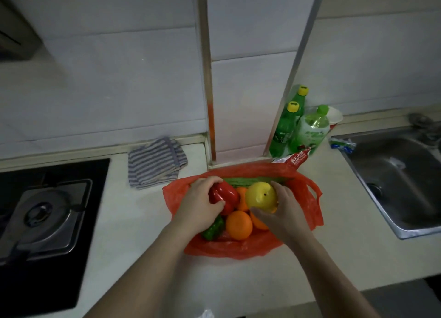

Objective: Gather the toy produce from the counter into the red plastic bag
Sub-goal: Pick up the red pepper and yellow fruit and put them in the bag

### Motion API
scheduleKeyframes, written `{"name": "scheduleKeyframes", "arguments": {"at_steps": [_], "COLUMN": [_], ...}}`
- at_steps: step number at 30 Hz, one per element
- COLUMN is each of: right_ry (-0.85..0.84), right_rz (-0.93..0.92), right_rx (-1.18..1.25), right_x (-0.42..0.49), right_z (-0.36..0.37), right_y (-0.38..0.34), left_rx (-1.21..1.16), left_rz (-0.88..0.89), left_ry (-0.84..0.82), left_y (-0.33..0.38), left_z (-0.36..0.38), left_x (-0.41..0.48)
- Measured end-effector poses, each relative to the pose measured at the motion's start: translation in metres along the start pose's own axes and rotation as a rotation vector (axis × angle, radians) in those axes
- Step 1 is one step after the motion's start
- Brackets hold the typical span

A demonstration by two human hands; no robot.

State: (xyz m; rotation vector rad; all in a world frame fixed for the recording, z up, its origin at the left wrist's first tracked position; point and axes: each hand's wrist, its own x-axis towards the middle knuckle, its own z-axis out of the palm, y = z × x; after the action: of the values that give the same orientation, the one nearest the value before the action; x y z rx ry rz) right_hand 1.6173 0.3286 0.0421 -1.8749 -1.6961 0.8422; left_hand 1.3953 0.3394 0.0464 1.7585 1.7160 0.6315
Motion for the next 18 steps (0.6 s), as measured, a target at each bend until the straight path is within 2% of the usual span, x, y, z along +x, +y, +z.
{"name": "scheduleKeyframes", "arguments": {"at_steps": [11,18], "right_ry": [-0.154,-0.269], "right_rz": [-0.051,-0.079], "right_rx": [0.061,0.005], "right_x": [0.026,0.033], "right_z": [0.036,0.055], "right_y": [-0.004,-0.01], "left_rx": [-0.035,-0.012], "left_rz": [-0.133,-0.171], "left_ry": [0.056,0.013], "left_y": [-0.029,-0.035], "left_z": [-0.003,-0.011], "left_x": [0.02,0.028]}}
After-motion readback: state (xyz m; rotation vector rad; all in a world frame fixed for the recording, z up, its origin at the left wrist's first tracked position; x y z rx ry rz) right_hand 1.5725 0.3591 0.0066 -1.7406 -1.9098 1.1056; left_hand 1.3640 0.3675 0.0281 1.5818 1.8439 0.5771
